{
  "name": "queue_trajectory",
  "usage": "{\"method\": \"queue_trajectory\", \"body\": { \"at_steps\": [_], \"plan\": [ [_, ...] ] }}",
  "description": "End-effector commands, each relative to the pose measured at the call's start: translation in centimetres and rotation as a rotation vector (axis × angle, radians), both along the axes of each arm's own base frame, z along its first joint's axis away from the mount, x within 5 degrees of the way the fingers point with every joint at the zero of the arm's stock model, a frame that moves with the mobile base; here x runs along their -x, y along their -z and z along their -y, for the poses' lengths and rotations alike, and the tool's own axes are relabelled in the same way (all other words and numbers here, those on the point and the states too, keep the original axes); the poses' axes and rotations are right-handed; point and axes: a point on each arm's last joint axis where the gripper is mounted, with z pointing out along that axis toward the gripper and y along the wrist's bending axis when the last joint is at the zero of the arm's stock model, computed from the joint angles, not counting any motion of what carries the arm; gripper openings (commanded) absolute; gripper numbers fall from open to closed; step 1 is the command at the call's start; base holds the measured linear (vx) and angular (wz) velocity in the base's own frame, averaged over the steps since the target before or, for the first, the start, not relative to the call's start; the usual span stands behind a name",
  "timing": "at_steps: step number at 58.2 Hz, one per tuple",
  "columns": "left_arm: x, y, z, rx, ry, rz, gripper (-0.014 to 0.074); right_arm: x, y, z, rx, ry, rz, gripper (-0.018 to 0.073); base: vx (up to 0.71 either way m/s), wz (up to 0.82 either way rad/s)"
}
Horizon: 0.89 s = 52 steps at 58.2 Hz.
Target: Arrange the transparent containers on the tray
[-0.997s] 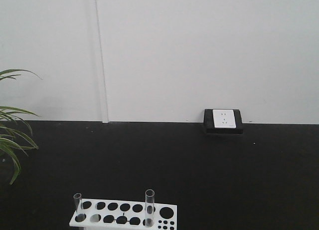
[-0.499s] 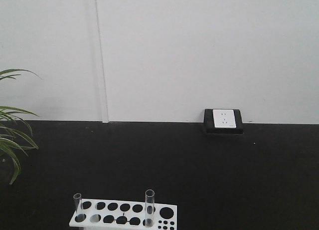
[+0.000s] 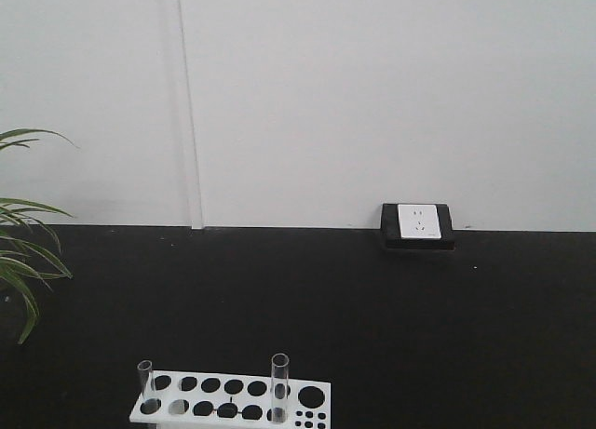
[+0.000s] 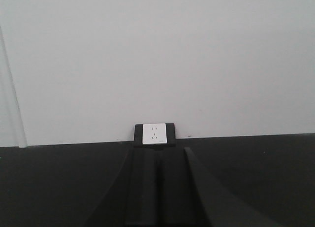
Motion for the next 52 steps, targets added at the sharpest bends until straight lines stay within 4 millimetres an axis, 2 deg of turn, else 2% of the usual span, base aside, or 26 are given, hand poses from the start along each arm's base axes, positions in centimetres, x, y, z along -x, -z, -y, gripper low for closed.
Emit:
{"method": "queue_trajectory", "body": {
  "at_steps": [1, 11, 19, 28, 37, 48, 52],
  "plan": [
    [-1.7, -0.9, 0.2, 0.002, 0.0, -0.009, -0.0006, -1.4, -1.3, 0.1, 0.008, 0.007, 0.035, -0.001, 0.0, 0.0],
    [-4.7, 0.6, 0.5, -0.005, 0.001, -0.17, -0.0005, -3.4, 0.0, 0.1, 0.003, 0.007, -0.078, -0.0008, 0.0, 0.0],
    [-6.7, 1.4, 0.7, -0.011, 0.001, -0.238, 0.0005, -4.2, 0.6, 0.2, -0.001, 0.006, -0.134, -0.0001, 0.0, 0.0],
    [-8.9, 2.7, 0.9, -0.02, 0.001, -0.326, 0.0074, -4.5, 0.9, 0.2, -0.001, 0.007, -0.16, 0.003, 0.0, 0.0],
    [-11.3, 4.6, 1.1, -0.031, 0.0, -0.442, 0.0233, -4.5, 1.0, 0.2, 0.0, 0.007, -0.162, 0.0095, 0.0, 0.0],
    [-14.1, 7.4, 1.5, -0.046, 0.002, -0.582, 0.047, -4.5, 1.4, 0.2, -0.002, 0.007, -0.212, 0.0223, 0.0, 0.0],
    [-15.0, 8.4, 1.6, -0.039, 0.005, -0.593, 0.0529, -4.4, 1.6, 0.2, -0.002, 0.007, -0.23, 0.0272, 0.0, 0.0]
  ]
}}
